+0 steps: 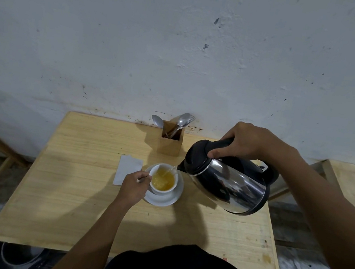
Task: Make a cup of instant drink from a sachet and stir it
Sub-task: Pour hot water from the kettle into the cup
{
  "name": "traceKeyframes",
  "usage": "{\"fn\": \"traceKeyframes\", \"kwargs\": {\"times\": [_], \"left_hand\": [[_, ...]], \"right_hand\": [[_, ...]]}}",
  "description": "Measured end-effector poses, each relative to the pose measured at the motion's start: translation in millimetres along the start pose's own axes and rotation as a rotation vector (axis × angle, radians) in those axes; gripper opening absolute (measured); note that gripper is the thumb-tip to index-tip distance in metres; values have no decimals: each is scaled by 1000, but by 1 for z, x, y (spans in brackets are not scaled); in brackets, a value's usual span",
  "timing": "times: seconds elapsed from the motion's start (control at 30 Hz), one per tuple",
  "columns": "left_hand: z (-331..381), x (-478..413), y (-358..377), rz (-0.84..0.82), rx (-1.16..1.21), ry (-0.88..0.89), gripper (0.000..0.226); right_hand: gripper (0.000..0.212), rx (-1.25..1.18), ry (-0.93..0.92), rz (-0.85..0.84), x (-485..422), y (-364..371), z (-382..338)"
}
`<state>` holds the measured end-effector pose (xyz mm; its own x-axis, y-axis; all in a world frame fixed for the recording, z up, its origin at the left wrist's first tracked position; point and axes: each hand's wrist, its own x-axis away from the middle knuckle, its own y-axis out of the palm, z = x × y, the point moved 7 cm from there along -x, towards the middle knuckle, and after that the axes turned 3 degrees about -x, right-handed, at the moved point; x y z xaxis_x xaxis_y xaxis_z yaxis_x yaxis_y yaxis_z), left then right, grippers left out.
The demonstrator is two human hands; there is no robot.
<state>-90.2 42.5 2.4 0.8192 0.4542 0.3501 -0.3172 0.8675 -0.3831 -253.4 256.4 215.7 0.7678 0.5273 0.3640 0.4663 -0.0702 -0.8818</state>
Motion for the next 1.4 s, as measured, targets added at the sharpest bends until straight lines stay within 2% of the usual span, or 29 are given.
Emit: {"fn": "traceKeyframes", "kwargs": {"times": [0.17,0.33,0.67,0.8,1.03,1.23,1.4], "left_hand": [[-3,-1,0,3,5,-8,19],[-2,0,1,4,27,-2,11],[-1,5,5,79,49,-47,14],[-4,7,8,150,59,-87,10],[-4,10,14,251,-13,-113,20],[7,20,19,394,-47,-142,27],[14,20,21,414,-206,-172,32]], "right_hand": [[52,-146,-9,7,6,2,14],[53,-392,-12,108,12,8,38],[35,-832,-103,528,40,3,86],[35,-883,-63,666,43,1,110],[33,-900,-21,779,43,-9,151],[33,-918,-21,812,33,-15,184],[30,-959,-31,806,19,-11,204]]}}
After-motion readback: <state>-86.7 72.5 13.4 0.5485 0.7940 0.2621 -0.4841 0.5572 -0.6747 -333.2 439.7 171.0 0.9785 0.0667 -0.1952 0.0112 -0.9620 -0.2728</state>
